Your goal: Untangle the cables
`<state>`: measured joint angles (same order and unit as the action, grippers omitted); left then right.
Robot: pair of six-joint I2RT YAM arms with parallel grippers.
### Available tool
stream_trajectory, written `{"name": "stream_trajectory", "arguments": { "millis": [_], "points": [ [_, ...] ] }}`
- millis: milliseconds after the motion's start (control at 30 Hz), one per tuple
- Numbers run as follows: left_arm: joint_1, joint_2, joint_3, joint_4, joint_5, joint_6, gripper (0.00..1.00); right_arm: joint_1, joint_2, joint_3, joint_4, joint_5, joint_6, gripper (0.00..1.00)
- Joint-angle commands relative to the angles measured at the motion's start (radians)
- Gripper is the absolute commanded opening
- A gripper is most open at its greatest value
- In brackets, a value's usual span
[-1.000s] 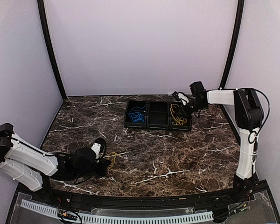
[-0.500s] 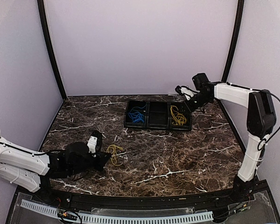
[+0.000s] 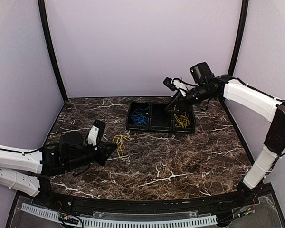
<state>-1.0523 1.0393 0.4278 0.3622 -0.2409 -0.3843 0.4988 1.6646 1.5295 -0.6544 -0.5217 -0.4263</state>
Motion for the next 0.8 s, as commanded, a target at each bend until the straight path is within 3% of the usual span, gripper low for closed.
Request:
{"name": "stream_trajectory", "arguments": {
  "millis": [0, 267, 667, 767],
  "points": [
    [-0.003, -0.013, 0.028, 0.047, 0.094, 0.059, 0.00, 0.164, -0.029, 0.012, -0.002, -0.140, -0.098, 0.59],
    [-0.003, 0.045, 0.045, 0.144, 0.136, 0.042, 0.00, 0.373, 0.083, 0.074, -0.032, -0.101, -0.105, 0.62],
    [-0.003, 0.096, 0.081, 0.179, 0.154, 0.036, 0.00, 0.425, 0.148, 0.099, -0.045, -0.185, -0.115, 0.66],
    [-0.003, 0.102, 0.082, 0.186, 0.151, 0.035, 0.00, 0.431, 0.148, 0.098, -0.044, -0.195, -0.113, 0.55]
  ]
}}
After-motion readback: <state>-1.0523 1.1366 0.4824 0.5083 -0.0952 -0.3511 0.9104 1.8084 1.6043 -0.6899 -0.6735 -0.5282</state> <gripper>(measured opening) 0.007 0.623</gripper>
